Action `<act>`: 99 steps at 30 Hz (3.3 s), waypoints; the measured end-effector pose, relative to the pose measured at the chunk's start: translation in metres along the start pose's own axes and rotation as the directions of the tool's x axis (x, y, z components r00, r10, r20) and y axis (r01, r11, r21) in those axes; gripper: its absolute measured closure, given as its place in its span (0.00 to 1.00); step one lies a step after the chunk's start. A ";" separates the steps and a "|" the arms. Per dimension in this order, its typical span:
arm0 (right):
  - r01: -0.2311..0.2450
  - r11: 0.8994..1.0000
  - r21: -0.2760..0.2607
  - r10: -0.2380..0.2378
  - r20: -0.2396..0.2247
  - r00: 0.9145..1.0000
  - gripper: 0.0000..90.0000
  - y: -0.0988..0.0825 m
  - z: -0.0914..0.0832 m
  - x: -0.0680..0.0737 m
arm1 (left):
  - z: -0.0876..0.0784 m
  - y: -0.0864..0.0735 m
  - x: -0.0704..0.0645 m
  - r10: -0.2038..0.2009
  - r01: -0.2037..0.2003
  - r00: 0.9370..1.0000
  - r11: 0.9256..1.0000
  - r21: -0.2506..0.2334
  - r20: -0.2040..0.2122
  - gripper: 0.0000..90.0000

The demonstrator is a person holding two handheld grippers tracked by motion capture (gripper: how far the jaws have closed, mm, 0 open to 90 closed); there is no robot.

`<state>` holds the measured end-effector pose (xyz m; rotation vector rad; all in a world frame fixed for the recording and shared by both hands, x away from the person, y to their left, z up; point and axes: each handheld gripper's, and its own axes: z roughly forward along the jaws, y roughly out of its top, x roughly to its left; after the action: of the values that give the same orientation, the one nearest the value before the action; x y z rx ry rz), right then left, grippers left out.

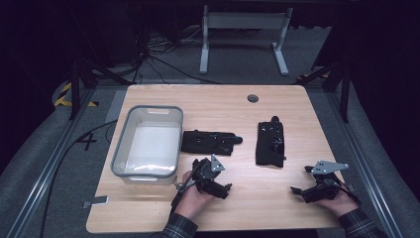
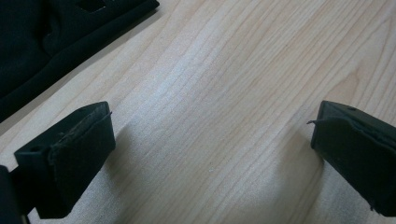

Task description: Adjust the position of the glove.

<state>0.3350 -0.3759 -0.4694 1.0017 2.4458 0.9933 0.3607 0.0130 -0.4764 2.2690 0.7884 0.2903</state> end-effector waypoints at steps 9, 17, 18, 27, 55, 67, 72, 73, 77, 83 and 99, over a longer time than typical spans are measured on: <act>0.011 1.000 0.007 -0.011 -0.015 1.000 0.07 0.001 -0.003 -0.001 | 0.000 0.000 0.001 0.007 -0.007 1.000 1.000 -0.002 0.004 0.00; -0.008 1.000 0.007 0.008 -0.035 0.999 0.33 0.014 -0.010 -0.006 | 0.000 0.000 0.002 0.016 -0.016 1.000 1.000 -0.002 0.012 0.00; -0.005 1.000 0.001 0.005 -0.035 0.999 0.37 0.016 -0.011 -0.007 | 0.000 0.000 0.002 0.014 -0.014 1.000 1.000 -0.002 0.014 0.00; 0.018 0.999 -0.045 -0.022 -0.085 0.996 0.84 0.031 -0.013 -0.011 | 0.000 0.000 0.002 0.017 -0.017 1.000 1.000 0.000 0.012 0.00; 0.039 0.998 -0.045 -0.042 -0.084 0.996 1.00 0.088 0.046 -0.048 | 0.000 0.000 0.003 0.020 -0.020 1.000 1.000 -0.001 0.017 0.00; 0.034 0.999 0.020 -0.033 -0.079 0.996 1.00 0.085 0.062 -0.054 | 0.000 0.000 0.003 0.021 -0.021 1.000 1.000 0.000 0.016 0.00; 0.042 0.999 0.022 -0.040 -0.085 0.996 1.00 0.083 0.060 -0.053 | 0.000 0.000 0.002 0.019 -0.019 1.000 1.000 0.002 0.015 0.00; 0.046 0.999 0.023 -0.044 -0.086 0.995 1.00 0.083 0.060 -0.052 | 0.000 0.000 0.002 0.019 -0.019 1.000 1.000 0.002 0.015 0.00; 0.058 0.998 0.027 -0.055 -0.097 0.994 1.00 0.081 0.058 -0.051 | 0.000 0.000 0.002 0.019 -0.019 1.000 1.000 0.002 0.014 0.00; 0.082 0.996 0.038 -0.076 -0.128 0.989 1.00 0.076 0.051 -0.044 | 0.000 0.000 0.002 0.019 -0.019 1.000 1.000 0.002 0.014 0.00; 0.155 0.986 0.063 -0.137 -0.226 0.965 1.00 0.060 0.032 -0.011 | 0.000 0.000 0.002 0.019 -0.019 1.000 1.000 0.002 0.014 0.00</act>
<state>0.3882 -0.3374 -0.4494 0.7560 2.7154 1.0112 0.3623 0.0146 -0.4763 2.2792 0.7605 0.2822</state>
